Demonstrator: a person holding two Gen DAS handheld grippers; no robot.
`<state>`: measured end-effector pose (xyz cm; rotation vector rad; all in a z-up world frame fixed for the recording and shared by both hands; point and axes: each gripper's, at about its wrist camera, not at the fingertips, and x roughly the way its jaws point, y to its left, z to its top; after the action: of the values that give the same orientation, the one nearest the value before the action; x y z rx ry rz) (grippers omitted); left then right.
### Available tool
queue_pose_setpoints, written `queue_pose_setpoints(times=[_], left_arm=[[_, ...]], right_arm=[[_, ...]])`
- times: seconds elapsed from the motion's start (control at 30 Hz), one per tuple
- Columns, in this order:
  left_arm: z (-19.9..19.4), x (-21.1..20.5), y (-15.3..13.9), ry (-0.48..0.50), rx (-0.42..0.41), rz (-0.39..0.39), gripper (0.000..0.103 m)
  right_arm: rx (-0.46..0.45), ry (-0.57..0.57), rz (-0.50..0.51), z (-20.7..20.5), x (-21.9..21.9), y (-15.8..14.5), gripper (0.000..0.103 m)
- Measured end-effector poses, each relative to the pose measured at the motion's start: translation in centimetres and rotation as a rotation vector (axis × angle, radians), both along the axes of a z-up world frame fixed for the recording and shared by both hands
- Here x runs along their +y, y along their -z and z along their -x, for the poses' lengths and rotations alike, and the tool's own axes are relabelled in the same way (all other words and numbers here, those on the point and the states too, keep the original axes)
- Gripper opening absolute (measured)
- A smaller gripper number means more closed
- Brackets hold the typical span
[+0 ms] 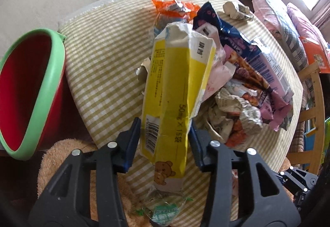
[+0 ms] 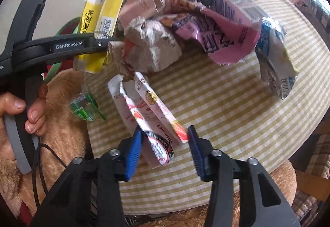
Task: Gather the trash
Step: 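Grasp the yellow box with the left gripper while the right gripper grasps the white wrappers, then carry the yellow box and white wrappers over the red bin and release both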
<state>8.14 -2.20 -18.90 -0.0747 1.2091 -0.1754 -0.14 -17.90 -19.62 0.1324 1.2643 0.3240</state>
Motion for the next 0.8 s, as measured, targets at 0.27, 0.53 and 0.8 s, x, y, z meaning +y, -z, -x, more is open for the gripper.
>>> queue_pose_setpoints(times=[0.27, 0.53, 0.8], left_arm=[[1.2, 1.4, -4.7, -0.031, -0.117, 0.046, 0.042], [2.7, 3.5, -9.8, -0.056, -0.263, 0.052, 0.042], [4.2, 7.8, -11.4, -0.137, -0.309, 0.055, 0.042]], right_arm=[[-0.146, 0.115, -0.069, 1.9, -1.7, -5.6, 0.038], [-0.28, 0.178, -0.128, 1.3, -1.8, -10.2, 0.036], [-0.336, 0.178, -0.152, -0.2, 0.6, -12.4, 0.036]])
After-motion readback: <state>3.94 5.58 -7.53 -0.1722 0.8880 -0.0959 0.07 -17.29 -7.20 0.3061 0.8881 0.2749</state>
